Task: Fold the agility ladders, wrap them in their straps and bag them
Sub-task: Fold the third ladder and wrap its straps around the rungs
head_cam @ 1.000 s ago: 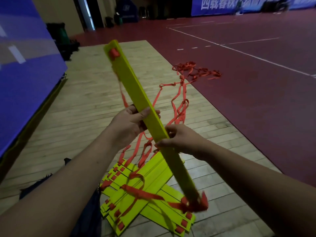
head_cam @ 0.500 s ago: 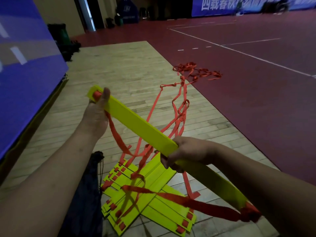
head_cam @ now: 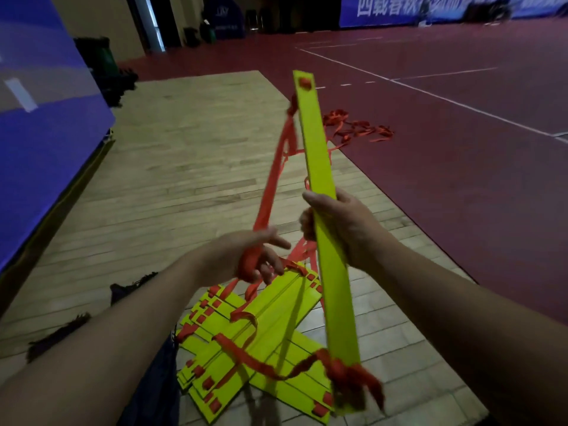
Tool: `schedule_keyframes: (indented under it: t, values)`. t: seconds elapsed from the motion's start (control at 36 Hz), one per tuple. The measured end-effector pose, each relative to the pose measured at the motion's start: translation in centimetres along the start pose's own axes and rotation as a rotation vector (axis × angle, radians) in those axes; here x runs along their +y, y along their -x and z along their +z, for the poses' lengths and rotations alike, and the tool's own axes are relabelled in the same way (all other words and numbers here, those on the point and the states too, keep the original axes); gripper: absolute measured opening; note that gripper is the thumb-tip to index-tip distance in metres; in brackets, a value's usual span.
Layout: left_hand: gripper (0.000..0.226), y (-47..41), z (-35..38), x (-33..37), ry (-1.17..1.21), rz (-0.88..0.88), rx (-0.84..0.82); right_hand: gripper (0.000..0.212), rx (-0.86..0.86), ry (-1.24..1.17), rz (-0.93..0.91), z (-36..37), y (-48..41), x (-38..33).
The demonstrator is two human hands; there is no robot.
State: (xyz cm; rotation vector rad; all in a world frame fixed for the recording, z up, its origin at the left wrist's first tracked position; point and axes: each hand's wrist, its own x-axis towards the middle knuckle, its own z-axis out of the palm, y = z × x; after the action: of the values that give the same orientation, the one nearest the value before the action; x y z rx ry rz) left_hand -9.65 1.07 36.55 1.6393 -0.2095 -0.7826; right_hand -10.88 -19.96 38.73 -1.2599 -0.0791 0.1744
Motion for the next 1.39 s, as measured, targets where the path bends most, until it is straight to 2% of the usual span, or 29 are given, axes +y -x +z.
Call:
schedule_keyframes:
  t: [0.08,0.17,0.25,0.36,0.42,0.5,0.58,0.64,0.72,0.83,0.89,0.92,0.97,1.03,1.08,1.11,1.17,1.22,1.28,1.31,1.39]
  values:
    - [0.045,-0.1,2.3,-0.7,-0.136,0.013,-0.077,0.007,0.030,-0.025,0.161,-0.7,-0.3,-0.3]
    - [0.040,-0.3,4.2,-1.6,-0.221,0.044,-0.052,0.011,0.137,-0.114,0.275,-0.9,-0.6,0.4]
    - [0.058,-0.7,5.6,-2.4,-0.218,0.050,-0.040,0.016,0.252,-0.188,0.242,-1.1,-1.0,1.0]
    - [0.065,-0.5,7.2,-2.6,-0.237,0.016,-0.089,0.017,0.317,-0.238,0.171,-1.0,-1.4,0.9]
    - [0.050,0.0,7.8,-2.6,-0.309,-0.015,-0.169,0.020,0.374,-0.338,0.134,-1.1,-1.5,0.0]
    - [0.028,0.4,8.5,-3.1,-0.284,-0.088,-0.256,0.036,0.478,-0.492,0.079,-2.1,-1.4,-1.5]
    - [0.013,0.1,8.7,-3.1,-0.250,-0.101,-0.130,0.039,0.538,-0.519,0.076,-3.7,-1.4,-1.6]
    - [0.016,-0.3,8.2,-2.8,-0.191,-0.098,-0.003,0.036,0.570,-0.515,0.081,-4.6,-1.6,-1.1]
    - [0.019,-0.9,6.0,-2.4,-0.411,-0.004,0.192,0.037,0.567,-0.351,0.114,-5.6,-1.6,-0.2]
    - [0.010,-0.3,2.9,-1.1,-0.853,0.056,0.380,0.081,0.450,0.124,0.441,-4.9,-0.6,1.0]
    - [0.015,0.2,1.8,-0.3,-1.129,0.066,0.445,0.088,0.326,0.336,0.569,-3.7,0.2,1.0]
    - [0.018,0.5,1.4,0.1,-1.234,0.077,0.472,0.083,0.263,0.451,0.585,-3.1,0.6,0.8]
    - [0.020,0.8,0.9,0.6,-1.380,0.099,0.511,0.063,0.194,0.697,0.491,-2.2,0.6,0.8]
    - [0.018,1.0,0.5,0.9,-1.478,0.129,0.509,0.050,0.156,0.997,0.254,-1.7,0.2,1.0]
    - [0.017,1.2,0.4,1.2,-1.557,0.179,0.485,0.046,0.115,1.185,-0.012,-1.5,-0.2,0.8]
    - [0.019,1.4,0.4,1.3,-1.594,0.219,0.469,0.045,0.072,1.209,-0.101,-1.2,-0.2,0.4]
    - [0.022,1.5,0.4,1.6,-1.654,0.314,0.423,0.051,-0.097,1.206,-0.126,-1.0,0.0,-0.3]
    - [0.021,1.7,0.5,1.8,-1.654,0.421,0.383,0.057,-0.283,1.213,-0.009,-1.2,0.0,-0.4]
    - [0.020,1.9,0.6,1.6,-1.608,0.592,0.355,0.048,-0.447,1.219,0.134,-1.5,0.3,0.0]
    - [0.019,2.0,0.6,1.4,-1.601,0.677,0.337,0.041,-0.509,1.149,0.218,-1.8,0.4,0.2]
    - [0.015,2.2,0.8,1.4,-1.559,0.795,0.300,0.042,-0.636,0.681,0.515,-2.3,0.6,0.7]
